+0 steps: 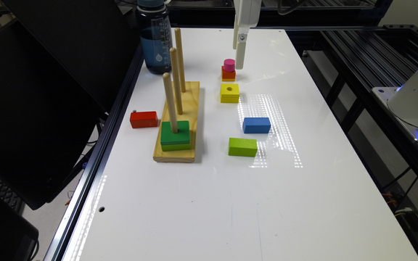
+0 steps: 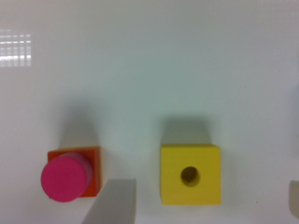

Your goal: Pick up yellow block.

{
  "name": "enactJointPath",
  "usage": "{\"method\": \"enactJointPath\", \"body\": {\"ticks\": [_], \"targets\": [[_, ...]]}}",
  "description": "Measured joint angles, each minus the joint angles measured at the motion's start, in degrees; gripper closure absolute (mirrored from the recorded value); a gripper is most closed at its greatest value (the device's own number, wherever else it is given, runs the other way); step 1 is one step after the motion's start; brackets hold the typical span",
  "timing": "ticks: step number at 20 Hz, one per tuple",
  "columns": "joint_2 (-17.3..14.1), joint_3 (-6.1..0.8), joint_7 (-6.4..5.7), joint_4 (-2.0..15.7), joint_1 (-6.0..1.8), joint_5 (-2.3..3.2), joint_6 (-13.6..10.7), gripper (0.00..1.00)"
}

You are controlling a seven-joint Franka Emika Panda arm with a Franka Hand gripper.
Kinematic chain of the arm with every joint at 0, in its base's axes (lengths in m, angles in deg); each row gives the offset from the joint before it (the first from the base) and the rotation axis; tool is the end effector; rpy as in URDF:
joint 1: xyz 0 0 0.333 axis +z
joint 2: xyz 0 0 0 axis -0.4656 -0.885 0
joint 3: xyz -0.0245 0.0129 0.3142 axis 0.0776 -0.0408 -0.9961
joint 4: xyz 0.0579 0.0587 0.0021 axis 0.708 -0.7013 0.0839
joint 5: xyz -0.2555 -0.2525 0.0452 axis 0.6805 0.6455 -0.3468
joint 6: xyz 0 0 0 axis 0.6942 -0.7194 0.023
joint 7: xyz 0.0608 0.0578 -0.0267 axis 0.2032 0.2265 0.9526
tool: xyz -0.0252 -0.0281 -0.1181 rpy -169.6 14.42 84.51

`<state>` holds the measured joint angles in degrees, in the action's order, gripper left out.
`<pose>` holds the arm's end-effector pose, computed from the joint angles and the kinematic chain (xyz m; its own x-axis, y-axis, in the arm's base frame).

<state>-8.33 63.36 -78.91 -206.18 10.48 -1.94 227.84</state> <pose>0.4673 -0.0620 0.2947 0.6988 -0.7153 -0.0046 -0.7152 -0.6987 0.0165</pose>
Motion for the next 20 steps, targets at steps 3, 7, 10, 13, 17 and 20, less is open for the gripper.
{"method": "enactJointPath", "body": {"ticks": [3, 7, 10, 13, 17, 20], "targets": [[-2.6, 0.01, -0.01, -0.06, -0.15, 0.38, 2.4, 0.00], [-4.9, 0.02, -0.04, 0.03, -0.45, 0.96, 4.7, 0.00], [-4.8, 0.02, -0.04, 0.05, -0.46, 0.97, 4.7, 0.00], [-4.8, 0.02, -0.04, 0.04, -0.46, 0.97, 4.7, 0.00], [-6.5, 0.02, -0.04, -0.01, -0.52, 1.08, 6.0, 0.00], [-8.1, 0.07, -0.04, -0.01, -0.56, 1.23, 7.5, 0.00]]}}
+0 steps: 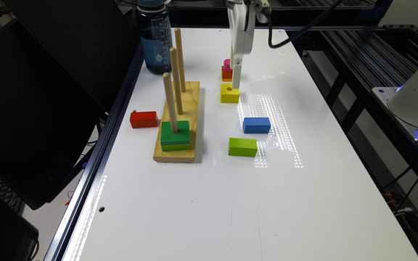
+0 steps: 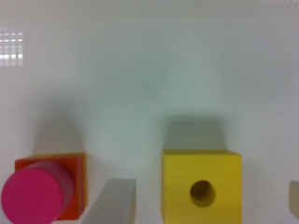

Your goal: Pick up yellow block.

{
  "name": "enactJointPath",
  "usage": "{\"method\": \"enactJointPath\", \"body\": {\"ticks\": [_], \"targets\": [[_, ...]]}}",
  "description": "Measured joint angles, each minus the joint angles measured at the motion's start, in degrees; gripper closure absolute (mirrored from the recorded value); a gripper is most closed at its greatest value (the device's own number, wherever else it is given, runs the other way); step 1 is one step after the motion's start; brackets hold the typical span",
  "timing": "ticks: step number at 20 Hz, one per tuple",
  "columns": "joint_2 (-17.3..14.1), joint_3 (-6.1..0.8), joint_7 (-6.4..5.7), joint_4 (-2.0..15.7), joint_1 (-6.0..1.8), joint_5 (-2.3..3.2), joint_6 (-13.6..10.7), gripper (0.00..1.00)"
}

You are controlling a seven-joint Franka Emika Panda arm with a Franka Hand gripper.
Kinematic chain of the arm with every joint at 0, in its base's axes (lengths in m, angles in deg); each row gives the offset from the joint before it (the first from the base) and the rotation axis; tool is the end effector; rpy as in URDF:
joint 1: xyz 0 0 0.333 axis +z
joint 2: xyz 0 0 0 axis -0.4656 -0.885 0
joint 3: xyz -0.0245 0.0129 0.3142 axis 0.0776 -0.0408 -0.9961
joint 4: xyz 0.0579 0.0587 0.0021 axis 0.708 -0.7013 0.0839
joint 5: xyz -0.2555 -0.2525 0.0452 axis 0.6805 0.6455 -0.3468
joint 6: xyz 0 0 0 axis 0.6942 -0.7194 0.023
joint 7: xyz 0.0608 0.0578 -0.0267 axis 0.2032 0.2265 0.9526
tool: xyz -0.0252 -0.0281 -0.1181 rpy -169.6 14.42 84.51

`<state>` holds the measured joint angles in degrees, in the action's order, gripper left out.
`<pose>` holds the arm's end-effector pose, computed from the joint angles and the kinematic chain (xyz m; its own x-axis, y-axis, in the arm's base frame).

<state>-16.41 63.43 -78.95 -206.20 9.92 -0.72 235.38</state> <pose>0.4741 -0.0661 0.2397 0.7031 -0.7108 -0.0201 -0.7108 -0.7033 0.0086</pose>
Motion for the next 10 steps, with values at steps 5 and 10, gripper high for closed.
{"method": "enactJointPath", "body": {"ticks": [5, 10], "targets": [[-0.4, 0.06, 0.00, 0.05, 0.00, 0.10, 0.4, 0.00], [-0.4, 0.06, 0.00, 0.08, 0.00, 0.12, 0.4, 0.00]]}}
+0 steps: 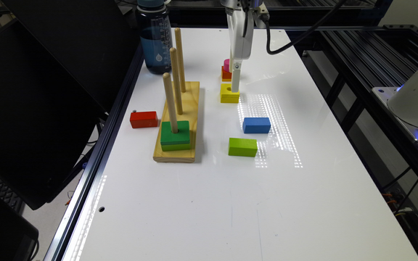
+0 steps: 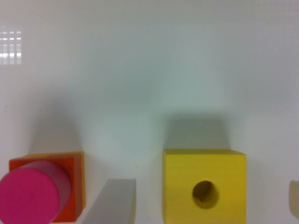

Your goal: Pick up yellow block.

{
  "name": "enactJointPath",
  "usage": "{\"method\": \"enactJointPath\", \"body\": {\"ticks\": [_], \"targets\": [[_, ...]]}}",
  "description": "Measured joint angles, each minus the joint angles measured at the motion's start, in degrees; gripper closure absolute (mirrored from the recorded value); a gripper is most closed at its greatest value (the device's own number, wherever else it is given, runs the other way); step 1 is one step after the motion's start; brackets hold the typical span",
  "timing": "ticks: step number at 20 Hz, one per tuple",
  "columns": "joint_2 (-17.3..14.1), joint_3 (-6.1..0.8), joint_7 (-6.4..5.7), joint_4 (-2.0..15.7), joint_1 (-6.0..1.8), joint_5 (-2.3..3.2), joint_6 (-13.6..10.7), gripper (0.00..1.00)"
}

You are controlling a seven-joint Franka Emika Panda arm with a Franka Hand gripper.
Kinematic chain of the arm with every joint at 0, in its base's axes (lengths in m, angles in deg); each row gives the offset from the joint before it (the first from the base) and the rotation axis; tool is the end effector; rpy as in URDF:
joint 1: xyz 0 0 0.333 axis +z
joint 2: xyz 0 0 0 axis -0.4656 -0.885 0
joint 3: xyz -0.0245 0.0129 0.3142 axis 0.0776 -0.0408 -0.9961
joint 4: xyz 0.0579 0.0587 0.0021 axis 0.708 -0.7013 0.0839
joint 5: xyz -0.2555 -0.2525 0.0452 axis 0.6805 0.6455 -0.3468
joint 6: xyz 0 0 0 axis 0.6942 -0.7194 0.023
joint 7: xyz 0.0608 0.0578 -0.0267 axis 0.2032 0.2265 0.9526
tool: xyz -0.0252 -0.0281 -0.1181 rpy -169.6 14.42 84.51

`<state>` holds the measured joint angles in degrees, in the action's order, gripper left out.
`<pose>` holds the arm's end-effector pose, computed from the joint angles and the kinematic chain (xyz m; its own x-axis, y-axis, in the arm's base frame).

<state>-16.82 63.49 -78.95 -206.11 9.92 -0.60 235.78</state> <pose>0.4748 -0.0665 0.2374 0.7036 -0.7104 -0.0191 -0.7104 -0.7038 0.0075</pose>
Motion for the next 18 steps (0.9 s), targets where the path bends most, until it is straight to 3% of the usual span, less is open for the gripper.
{"method": "enactJointPath", "body": {"ticks": [11, 18], "targets": [[-0.4, 0.00, 0.00, 0.00, 0.00, 0.03, 0.2, 0.00], [-3.0, 0.22, -0.12, 0.15, 0.00, 0.61, 3.1, 0.00]]}}
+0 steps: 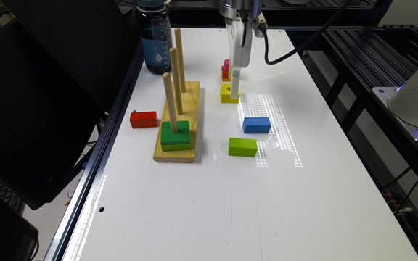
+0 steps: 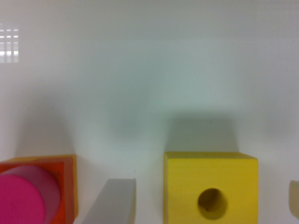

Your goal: Pick up yellow block.

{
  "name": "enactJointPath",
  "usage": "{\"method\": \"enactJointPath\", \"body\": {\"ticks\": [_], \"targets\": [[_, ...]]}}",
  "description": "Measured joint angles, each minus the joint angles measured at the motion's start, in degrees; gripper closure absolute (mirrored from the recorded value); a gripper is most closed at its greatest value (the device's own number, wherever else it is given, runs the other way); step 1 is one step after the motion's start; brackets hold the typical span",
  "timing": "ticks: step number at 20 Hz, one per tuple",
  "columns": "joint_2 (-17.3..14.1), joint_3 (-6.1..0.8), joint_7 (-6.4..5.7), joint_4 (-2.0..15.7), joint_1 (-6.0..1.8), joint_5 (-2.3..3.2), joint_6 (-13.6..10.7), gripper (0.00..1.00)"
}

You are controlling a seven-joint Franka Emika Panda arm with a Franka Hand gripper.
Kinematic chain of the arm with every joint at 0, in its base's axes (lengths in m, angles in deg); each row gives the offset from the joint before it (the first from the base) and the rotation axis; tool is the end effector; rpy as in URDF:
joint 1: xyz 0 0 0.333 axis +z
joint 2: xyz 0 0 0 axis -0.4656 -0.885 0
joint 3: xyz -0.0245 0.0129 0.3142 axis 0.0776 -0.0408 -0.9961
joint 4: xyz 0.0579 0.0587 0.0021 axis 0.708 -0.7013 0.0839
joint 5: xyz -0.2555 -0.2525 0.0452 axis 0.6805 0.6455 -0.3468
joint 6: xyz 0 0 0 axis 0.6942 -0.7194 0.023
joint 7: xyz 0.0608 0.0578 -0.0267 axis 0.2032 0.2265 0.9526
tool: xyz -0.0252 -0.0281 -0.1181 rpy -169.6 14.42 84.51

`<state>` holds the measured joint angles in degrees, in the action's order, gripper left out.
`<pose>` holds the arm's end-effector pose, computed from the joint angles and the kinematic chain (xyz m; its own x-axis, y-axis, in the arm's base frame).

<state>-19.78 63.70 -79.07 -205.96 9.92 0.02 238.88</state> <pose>0.4772 -0.0674 0.2184 0.7060 -0.7080 -0.0173 -0.7081 -0.7061 0.0000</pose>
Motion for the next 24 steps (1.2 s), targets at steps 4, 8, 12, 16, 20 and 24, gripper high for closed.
{"method": "enactJointPath", "body": {"ticks": [4, 8, 12, 16, 20, 24], "targets": [[-0.3, 0.00, 0.00, 0.95, 0.01, 0.01, 0.0, 0.00], [-1.1, 0.00, 0.00, 2.08, 0.05, 0.03, 0.0, 0.00], [-1.7, 0.00, 0.00, 2.59, 0.05, 0.07, 0.0, 0.00], [-1.7, 0.00, 0.00, 2.59, 0.05, 0.08, 0.0, 0.00], [-1.7, 0.00, 0.00, 2.60, 0.05, 0.09, 0.0, 0.00], [-1.7, 0.09, 0.00, 2.20, 0.01, 0.15, -0.1, 0.00]]}}
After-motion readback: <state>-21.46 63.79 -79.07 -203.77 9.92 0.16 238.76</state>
